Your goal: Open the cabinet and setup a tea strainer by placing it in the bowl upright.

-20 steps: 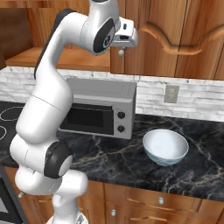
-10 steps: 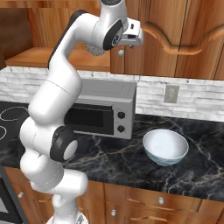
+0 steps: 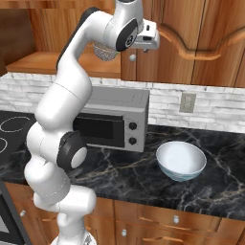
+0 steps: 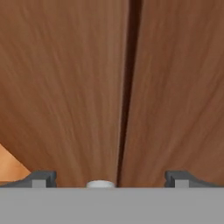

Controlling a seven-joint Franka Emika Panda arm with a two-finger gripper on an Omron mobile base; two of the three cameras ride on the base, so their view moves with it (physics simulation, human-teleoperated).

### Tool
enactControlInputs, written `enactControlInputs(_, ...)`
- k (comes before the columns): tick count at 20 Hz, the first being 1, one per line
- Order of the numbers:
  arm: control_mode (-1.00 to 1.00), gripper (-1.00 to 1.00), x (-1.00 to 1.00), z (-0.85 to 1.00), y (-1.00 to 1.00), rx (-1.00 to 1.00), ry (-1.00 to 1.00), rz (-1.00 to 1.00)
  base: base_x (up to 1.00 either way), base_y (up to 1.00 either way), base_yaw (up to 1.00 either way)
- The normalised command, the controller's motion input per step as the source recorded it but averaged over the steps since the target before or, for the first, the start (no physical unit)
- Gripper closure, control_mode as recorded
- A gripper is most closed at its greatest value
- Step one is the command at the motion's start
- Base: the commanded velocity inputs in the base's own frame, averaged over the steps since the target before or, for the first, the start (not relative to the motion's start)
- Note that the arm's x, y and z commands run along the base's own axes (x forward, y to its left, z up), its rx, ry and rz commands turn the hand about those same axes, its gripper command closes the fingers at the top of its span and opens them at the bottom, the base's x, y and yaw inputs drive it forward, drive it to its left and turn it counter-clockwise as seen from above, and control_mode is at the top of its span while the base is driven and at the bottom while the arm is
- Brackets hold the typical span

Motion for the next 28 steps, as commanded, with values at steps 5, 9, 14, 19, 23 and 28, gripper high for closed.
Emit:
enactControlInputs(5, -1.0, -1.0, 0.05, -0.19, 0.0, 0.0, 0.05, 0.0, 0.0, 0.0, 0.0)
enactControlInputs(9, -1.0, -1.0, 0.0, -0.27, 0.0, 0.0, 0.03, 0.0, 0.0, 0.0, 0.0)
enactControlInputs(14, -1.0, -1.0, 0.0, -0.21, 0.0, 0.0, 0.02, 0.0, 0.0, 0.0, 0.0)
enactControlInputs(19, -1.0, -1.0, 0.0, -0.18, 0.0, 0.0, 0.03, 0.0, 0.0, 0.0, 0.0)
enactControlInputs(23, -1.0, -1.0, 0.0, -0.04, 0.03, 0.0, 0.01, 0.0, 0.0, 0.0, 0.0)
enactControlInputs(28, -1.0, -1.0, 0.0, -0.02, 0.08, 0.0, 0.0, 0.0, 0.0, 0.0, 0.0)
